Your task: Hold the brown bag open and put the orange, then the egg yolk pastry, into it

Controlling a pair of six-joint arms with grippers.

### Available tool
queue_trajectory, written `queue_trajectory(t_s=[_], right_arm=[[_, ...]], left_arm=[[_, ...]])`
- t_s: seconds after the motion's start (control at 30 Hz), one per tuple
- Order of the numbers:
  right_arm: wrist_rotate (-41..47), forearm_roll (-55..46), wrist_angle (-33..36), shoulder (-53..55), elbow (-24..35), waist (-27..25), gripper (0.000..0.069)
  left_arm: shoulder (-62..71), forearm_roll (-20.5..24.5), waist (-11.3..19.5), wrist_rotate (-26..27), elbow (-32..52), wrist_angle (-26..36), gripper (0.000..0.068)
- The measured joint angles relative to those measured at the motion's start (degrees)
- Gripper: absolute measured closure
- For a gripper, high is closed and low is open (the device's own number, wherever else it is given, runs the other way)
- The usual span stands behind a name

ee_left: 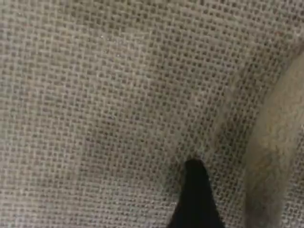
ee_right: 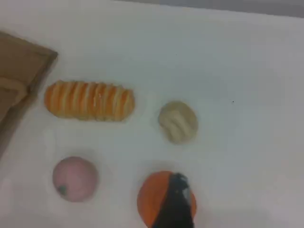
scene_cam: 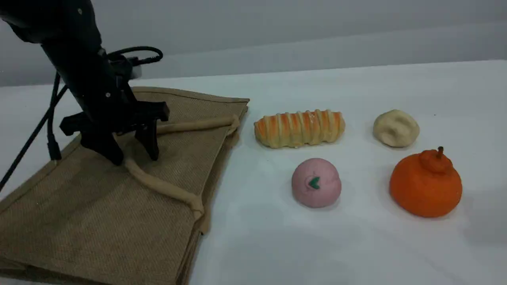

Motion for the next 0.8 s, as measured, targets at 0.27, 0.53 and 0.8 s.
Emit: queue_trajectory(t_s=[0.27,0.53,0.8], right_arm=[[-0.02,0.00,0.03,0.00,0.00,0.00,0.0128],[-0.02,0.00,0.03,0.00,0.00,0.00,0.0128],[-0.02,0.75,0.75,0.12,0.05,0.00,0.0128]], left_arm=[[0.00,0.16,-0.41,2.34,0.00,-0.17,0.0531],[-3.42,-0.01,-0.41,7.70,-4.15,6.60,0.0610],[-6.87,0.06,-0.41,11.50,-15.45,20.37,0.0610]])
